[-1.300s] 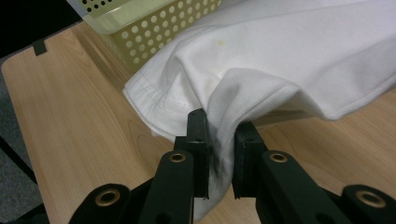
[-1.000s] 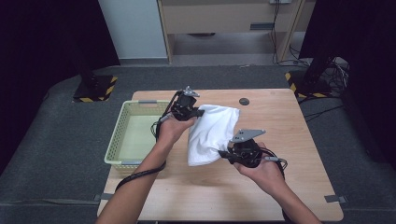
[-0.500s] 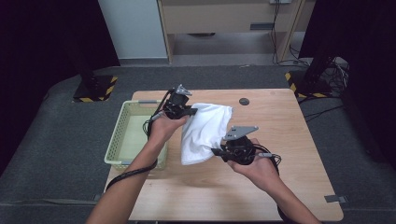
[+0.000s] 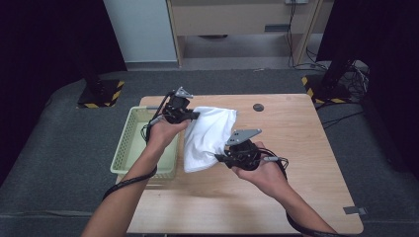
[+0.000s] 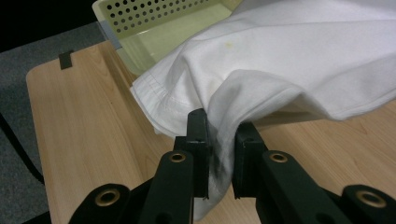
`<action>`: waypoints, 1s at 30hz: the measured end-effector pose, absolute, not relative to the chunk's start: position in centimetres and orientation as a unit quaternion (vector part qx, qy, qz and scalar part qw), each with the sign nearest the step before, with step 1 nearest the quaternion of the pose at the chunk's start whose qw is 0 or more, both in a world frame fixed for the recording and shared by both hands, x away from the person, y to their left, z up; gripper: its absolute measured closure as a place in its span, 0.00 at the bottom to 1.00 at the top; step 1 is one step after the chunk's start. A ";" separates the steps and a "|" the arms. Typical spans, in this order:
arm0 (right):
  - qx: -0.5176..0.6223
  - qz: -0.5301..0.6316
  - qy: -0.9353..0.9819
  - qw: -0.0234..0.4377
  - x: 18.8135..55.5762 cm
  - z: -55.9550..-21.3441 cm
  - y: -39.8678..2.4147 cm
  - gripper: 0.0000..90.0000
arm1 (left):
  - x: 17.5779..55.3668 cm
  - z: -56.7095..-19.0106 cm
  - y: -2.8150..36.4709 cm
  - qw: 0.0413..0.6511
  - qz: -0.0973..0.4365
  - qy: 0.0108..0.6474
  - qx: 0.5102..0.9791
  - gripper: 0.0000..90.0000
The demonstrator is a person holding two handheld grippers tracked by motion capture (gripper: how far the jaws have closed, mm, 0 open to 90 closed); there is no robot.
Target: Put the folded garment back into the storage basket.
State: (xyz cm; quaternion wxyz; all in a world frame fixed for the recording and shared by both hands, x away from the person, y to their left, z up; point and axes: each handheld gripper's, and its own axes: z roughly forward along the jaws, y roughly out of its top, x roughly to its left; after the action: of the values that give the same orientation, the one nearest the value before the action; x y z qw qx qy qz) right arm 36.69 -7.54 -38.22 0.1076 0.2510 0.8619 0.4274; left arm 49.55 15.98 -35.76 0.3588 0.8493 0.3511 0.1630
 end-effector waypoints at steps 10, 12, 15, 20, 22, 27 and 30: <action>0.245 0.430 0.862 0.108 37.6 -37.4 -6.6 0.89 | 49.5 -34.8 18.0 0.355 0.173 0.356 0.847 0.89; 0.245 0.430 0.862 0.107 37.8 -37.2 -6.4 0.89 | 49.6 -34.7 18.3 0.357 0.173 0.358 0.846 0.89; 0.241 0.430 0.863 0.108 38.0 -37.0 -5.9 0.89 | 49.7 -34.6 18.8 0.357 0.174 0.361 0.844 0.89; 0.236 0.427 0.866 0.108 38.3 -36.8 -5.3 0.89 | 49.9 -34.7 19.1 0.358 0.172 0.365 0.842 0.89; 0.235 0.425 0.867 0.107 38.4 -36.8 -5.2 0.89 | 50.0 -34.7 19.3 0.358 0.173 0.366 0.841 0.89; 0.238 0.430 0.864 0.109 38.8 -36.5 -4.9 0.89 | 50.4 -34.5 19.8 0.356 0.173 0.366 0.842 0.89; 0.237 0.430 0.864 0.110 39.0 -36.3 -4.7 0.89 | 50.7 -34.2 19.8 0.356 0.175 0.364 0.843 0.89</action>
State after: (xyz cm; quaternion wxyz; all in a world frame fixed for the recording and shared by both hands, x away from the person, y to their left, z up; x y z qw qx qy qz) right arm 39.03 -4.67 -36.35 0.1101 0.2368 0.8643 0.4298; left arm 50.71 19.77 -34.24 0.3558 0.8429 0.3638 0.1748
